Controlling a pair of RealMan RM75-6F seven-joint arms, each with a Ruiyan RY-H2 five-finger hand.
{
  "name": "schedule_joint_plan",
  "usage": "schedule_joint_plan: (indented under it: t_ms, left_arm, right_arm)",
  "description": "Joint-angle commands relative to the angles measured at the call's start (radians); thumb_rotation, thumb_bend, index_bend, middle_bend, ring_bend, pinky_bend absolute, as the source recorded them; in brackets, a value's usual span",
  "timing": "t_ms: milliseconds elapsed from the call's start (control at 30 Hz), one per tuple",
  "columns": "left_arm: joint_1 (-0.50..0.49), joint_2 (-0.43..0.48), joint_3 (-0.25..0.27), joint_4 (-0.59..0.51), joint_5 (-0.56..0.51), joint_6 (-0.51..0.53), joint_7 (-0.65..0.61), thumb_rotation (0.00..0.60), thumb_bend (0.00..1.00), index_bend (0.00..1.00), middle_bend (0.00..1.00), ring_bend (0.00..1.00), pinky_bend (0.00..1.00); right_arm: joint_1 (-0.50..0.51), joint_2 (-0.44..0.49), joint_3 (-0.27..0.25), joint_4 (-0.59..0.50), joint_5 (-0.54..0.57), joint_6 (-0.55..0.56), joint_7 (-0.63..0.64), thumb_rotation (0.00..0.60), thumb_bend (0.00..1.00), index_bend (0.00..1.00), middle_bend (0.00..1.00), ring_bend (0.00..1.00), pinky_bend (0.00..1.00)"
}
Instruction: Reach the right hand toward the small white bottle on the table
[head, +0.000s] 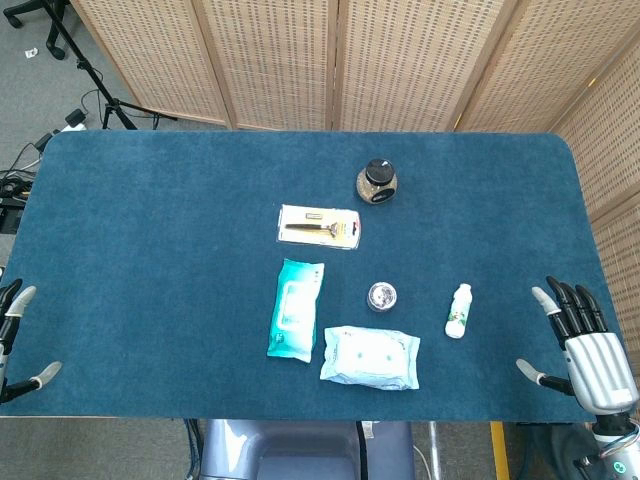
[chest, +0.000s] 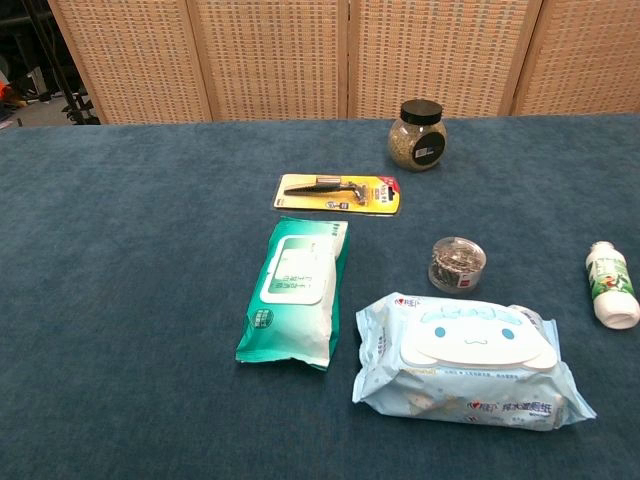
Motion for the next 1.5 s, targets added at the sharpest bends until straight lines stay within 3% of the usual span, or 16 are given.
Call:
schedule_joint_plan:
  t_ms: [33, 367, 433, 500, 533, 600, 633, 667, 733, 833, 1000, 1100, 1267, 1500]
  left_arm:
    - [-0.001, -0.001, 0.002, 0.001, 0.0, -0.004, 0.002, 0.6, 0.02, 0.0, 0.0, 0.0, 0.0]
    - [0.001, -0.002, -0.001, 0.004, -0.006, -0.003, -0.004, 0.6, 0.02, 0.0, 0.0, 0.0, 0.0]
    - [0.0, -0.002, 0.0, 0.002, -0.008, -0.008, -0.001, 0.6, 0.02, 0.0, 0.0, 0.0, 0.0]
    - [-0.002, -0.004, -0.004, -0.002, -0.013, -0.009, 0.006, 0.6, 0.02, 0.0, 0.0, 0.0, 0.0]
    - [-0.002, -0.006, -0.006, -0.002, -0.016, -0.01, 0.012, 0.6, 0.02, 0.0, 0.0, 0.0, 0.0]
    - [-0.002, -0.01, -0.011, -0.008, -0.025, -0.01, 0.024, 0.6, 0.02, 0.0, 0.0, 0.0, 0.0]
    - [-0.002, -0.012, -0.013, -0.01, -0.028, -0.009, 0.028, 0.6, 0.02, 0.0, 0.0, 0.0, 0.0]
    - [-0.002, -0.013, -0.015, -0.011, -0.032, -0.009, 0.033, 0.6, 0.02, 0.0, 0.0, 0.0, 0.0]
    - [-0.004, -0.015, -0.022, -0.017, -0.043, -0.012, 0.041, 0.6, 0.02, 0.0, 0.0, 0.0, 0.0]
    - [-0.013, -0.019, -0.029, -0.029, -0.062, -0.031, 0.061, 0.6, 0.02, 0.0, 0.0, 0.0, 0.0]
    - [-0.035, -0.029, -0.043, -0.049, -0.091, -0.068, 0.115, 0.6, 0.02, 0.0, 0.0, 0.0, 0.0]
    - [-0.041, -0.04, -0.05, -0.053, -0.098, -0.072, 0.141, 0.6, 0.02, 0.0, 0.0, 0.0, 0.0]
    - [-0.054, -0.053, -0.059, -0.057, -0.119, -0.09, 0.169, 0.6, 0.02, 0.0, 0.0, 0.0, 0.0]
    - [-0.064, -0.058, -0.076, -0.062, -0.162, -0.106, 0.181, 0.6, 0.03, 0.0, 0.0, 0.0, 0.0]
  right_arm:
    - [0.0, 0.003, -0.001, -0.002, 0.003, -0.004, 0.003, 0.6, 0.0, 0.0, 0.0, 0.0, 0.0]
    - [0.002, 0.001, -0.003, -0.006, 0.003, -0.013, -0.004, 0.6, 0.0, 0.0, 0.0, 0.0, 0.0]
    - [0.002, -0.008, 0.002, 0.001, -0.006, 0.001, -0.007, 0.6, 0.0, 0.0, 0.08, 0.01, 0.0]
    - [0.007, -0.024, 0.009, 0.018, -0.021, 0.015, -0.008, 0.6, 0.03, 0.0, 0.24, 0.11, 0.08]
    - [0.021, -0.035, 0.018, 0.03, -0.036, 0.015, -0.007, 0.6, 0.15, 0.0, 0.34, 0.21, 0.18]
    - [0.054, -0.068, 0.04, 0.085, -0.061, 0.012, -0.022, 0.6, 0.54, 0.0, 0.51, 0.39, 0.43]
    - [0.065, -0.076, 0.045, 0.101, -0.065, 0.004, -0.028, 0.6, 0.78, 0.0, 0.6, 0.5, 0.58]
    - [0.078, -0.079, 0.046, 0.106, -0.067, -0.013, -0.029, 0.6, 0.93, 0.0, 0.67, 0.59, 0.7]
    - [0.109, -0.054, 0.042, 0.09, -0.061, -0.078, -0.033, 0.6, 1.0, 0.0, 0.73, 0.69, 0.84]
    - [0.167, 0.014, 0.028, 0.014, -0.059, -0.203, -0.04, 0.6, 1.0, 0.0, 0.75, 0.72, 0.9]
    - [0.263, 0.112, 0.006, -0.132, -0.046, -0.419, -0.109, 0.6, 1.0, 0.0, 0.75, 0.74, 0.92]
    - [0.298, 0.129, 0.011, -0.182, -0.021, -0.491, -0.166, 0.6, 1.0, 0.0, 0.75, 0.74, 0.92]
    - [0.375, 0.139, 0.043, -0.261, 0.038, -0.618, -0.293, 0.6, 1.0, 0.0, 0.76, 0.75, 0.93]
    - [0.49, 0.133, 0.103, -0.348, 0.259, -0.79, -0.51, 0.6, 1.0, 0.0, 0.77, 0.75, 0.93]
